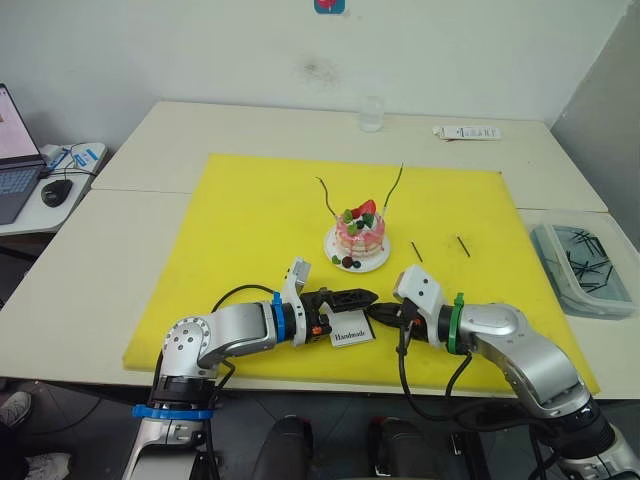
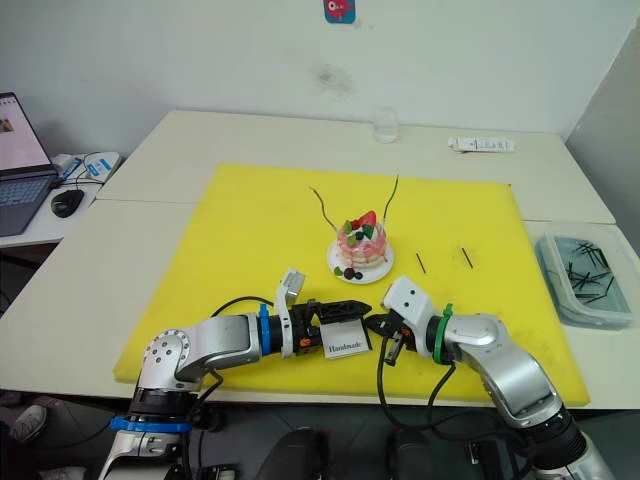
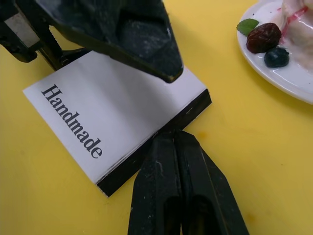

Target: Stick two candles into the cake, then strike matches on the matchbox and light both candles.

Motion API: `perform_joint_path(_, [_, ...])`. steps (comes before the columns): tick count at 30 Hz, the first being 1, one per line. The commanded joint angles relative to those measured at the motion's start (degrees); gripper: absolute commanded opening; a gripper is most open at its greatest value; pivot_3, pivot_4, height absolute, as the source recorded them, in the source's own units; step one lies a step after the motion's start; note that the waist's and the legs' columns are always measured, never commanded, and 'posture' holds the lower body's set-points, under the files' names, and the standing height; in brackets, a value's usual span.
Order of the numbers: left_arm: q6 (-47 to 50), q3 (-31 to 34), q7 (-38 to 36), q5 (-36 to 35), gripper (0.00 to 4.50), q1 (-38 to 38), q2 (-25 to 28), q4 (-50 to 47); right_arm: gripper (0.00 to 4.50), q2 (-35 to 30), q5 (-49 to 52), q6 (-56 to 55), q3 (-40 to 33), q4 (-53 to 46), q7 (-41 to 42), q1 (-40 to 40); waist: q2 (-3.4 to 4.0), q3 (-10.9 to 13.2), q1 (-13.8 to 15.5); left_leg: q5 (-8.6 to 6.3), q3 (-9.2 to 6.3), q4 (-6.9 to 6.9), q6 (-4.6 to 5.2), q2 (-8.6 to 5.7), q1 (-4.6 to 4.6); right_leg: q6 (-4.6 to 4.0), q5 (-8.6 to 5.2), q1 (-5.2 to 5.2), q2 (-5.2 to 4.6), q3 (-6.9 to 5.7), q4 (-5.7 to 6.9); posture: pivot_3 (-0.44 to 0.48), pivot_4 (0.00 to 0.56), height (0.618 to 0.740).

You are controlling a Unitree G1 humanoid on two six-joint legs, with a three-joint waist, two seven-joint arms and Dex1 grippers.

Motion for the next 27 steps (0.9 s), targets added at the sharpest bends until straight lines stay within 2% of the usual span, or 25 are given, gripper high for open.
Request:
perform_joint_path(1, [0.0, -1.9, 1.7, 0.5, 4.32, 1.4, 0.9, -0.1, 0.01, -1.9, -1.9, -2.6, -2.7, 1.6, -1.5, -0.8, 0.00, 0.0, 0.0, 0.00, 0.00, 0.00, 0.00, 0.00, 0.00, 0.00, 0.00, 0.00, 0.00, 0.00, -0.01, 0.000, 0.150, 0.740])
perform_joint_path(3, [-1.1, -2.1, 3.3, 0.5, 3.94, 2.0, 1.5, -0.3, 0.00, -2.5, -2.5, -3.5, -4.9, 3.2, -3.1, -0.7, 0.00, 0.0, 0.0, -0.01, 0.01, -0.02, 0.00, -0.01, 0.00, 0.01, -0.01, 0.00, -0.02, 0.01, -0.04, 0.000, 0.150, 0.740])
perform_joint_path(8, [-2.1, -2.2, 4.3, 0.5, 2.36, 3.1, 1.7, -1.2, 0.00, -0.7, -0.7, -4.3, -9.7, 2.7, -6.0, 0.5, 0.00, 0.0, -0.1, -0.01, 0.04, -0.23, 0.00, -0.01, 0.01, -0.02, -0.04, -0.07, -0.02, 0.02, -0.04, 0.000, 0.150, 0.740])
perform_joint_path(15, [-2.2, -0.9, 3.7, 0.5, 0.14, 3.1, 2.0, -2.0, 0.00, 2.8, 1.1, -2.8, -10.0, -0.8, -7.9, 2.8, 0.00, 0.0, -0.1, 0.03, 0.01, -0.78, -0.03, -0.09, 0.13, 0.26, -0.23, -0.15, 0.01, 0.04, 0.01, 0.000, 0.150, 0.740])
perform_joint_path(21, [-1.6, 0.6, 0.9, 0.5, 0.04, 2.2, 2.2, -2.3, 0.00, 3.6, 1.1, -3.2, -10.7, -0.1, -9.0, 1.3, 0.00, 0.0, -0.2, 0.03, -0.05, -0.81, -0.03, -0.10, 0.12, 0.27, -0.28, -0.15, 0.03, 0.00, 0.01, 0.000, 0.150, 0.740])
perform_joint_path(27, [-0.9, 4.2, -12.0, 0.5, 0.04, -1.1, 1.9, -6.0, 0.00, 3.1, 1.1, -5.2, -12.7, 1.8, -9.1, -0.3, -0.03, 0.0, -0.2, 0.03, -0.01, -0.77, -0.03, -0.14, 0.07, 0.20, -0.32, -0.19, 0.03, 0.00, 0.00, 0.000, 0.150, 0.740])
